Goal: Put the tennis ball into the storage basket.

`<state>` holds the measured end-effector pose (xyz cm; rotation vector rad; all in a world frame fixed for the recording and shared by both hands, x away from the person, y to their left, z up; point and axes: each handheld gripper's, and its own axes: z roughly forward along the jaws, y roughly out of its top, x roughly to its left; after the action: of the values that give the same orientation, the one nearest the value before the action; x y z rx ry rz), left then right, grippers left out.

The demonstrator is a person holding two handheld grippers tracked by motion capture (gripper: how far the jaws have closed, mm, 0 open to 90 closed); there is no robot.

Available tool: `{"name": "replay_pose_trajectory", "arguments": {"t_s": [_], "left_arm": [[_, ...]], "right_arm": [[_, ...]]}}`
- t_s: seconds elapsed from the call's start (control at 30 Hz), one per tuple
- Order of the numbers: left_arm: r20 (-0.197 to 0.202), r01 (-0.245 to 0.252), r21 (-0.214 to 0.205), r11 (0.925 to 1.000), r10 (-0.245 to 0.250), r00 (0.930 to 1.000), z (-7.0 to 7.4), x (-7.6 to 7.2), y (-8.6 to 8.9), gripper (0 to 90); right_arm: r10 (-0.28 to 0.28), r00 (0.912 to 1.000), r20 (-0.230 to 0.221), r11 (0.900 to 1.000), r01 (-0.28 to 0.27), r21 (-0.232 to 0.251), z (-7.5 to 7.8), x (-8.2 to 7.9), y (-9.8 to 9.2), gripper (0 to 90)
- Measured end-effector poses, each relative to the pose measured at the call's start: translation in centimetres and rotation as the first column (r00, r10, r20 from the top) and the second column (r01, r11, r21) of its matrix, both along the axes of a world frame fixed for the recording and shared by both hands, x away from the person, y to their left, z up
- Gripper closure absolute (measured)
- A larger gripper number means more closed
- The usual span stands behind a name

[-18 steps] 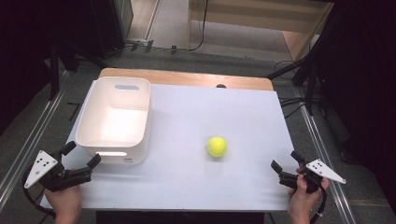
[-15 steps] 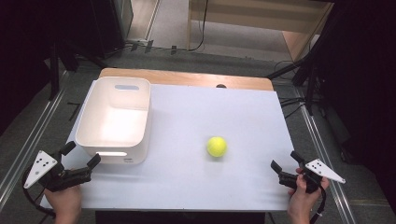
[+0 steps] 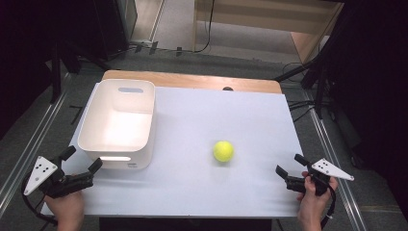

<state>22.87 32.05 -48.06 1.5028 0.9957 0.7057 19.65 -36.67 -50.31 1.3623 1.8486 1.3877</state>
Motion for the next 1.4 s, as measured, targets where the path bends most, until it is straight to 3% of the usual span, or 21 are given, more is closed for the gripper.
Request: {"name": "replay_pose_trajectory", "arguments": {"t_s": [0.5,0.67,0.93,1.4], "left_arm": [[0.007,0.005,0.002,1.0,-0.005,1.0,0.0,-0.2,0.1,0.0],[0.006,0.004,0.004,1.0,-0.004,1.0,-0.1,-0.2,0.1,0.0],[0.006,-0.007,0.009,0.9999,0.007,1.0,-0.1,-0.3,0.1,0.0],[0.004,-0.01,0.011,0.9999,0.01,0.9999,-0.1,-0.3,0.0,0.0]], "right_arm": [[0.076,0.9967,-0.03,0.9934,-0.078,-0.084,3.0,1.1,2.0,0.4],[0.125,0.9904,-0.057,0.9809,-0.133,-0.143,3.8,2.3,3.4,0.4],[0.163,0.9822,-0.092,0.9725,-0.176,-0.153,4.1,3.5,4.7,0.4],[0.217,0.963,-0.16,0.9461,-0.248,-0.209,5.4,5.7,7.2,0.4]]}}
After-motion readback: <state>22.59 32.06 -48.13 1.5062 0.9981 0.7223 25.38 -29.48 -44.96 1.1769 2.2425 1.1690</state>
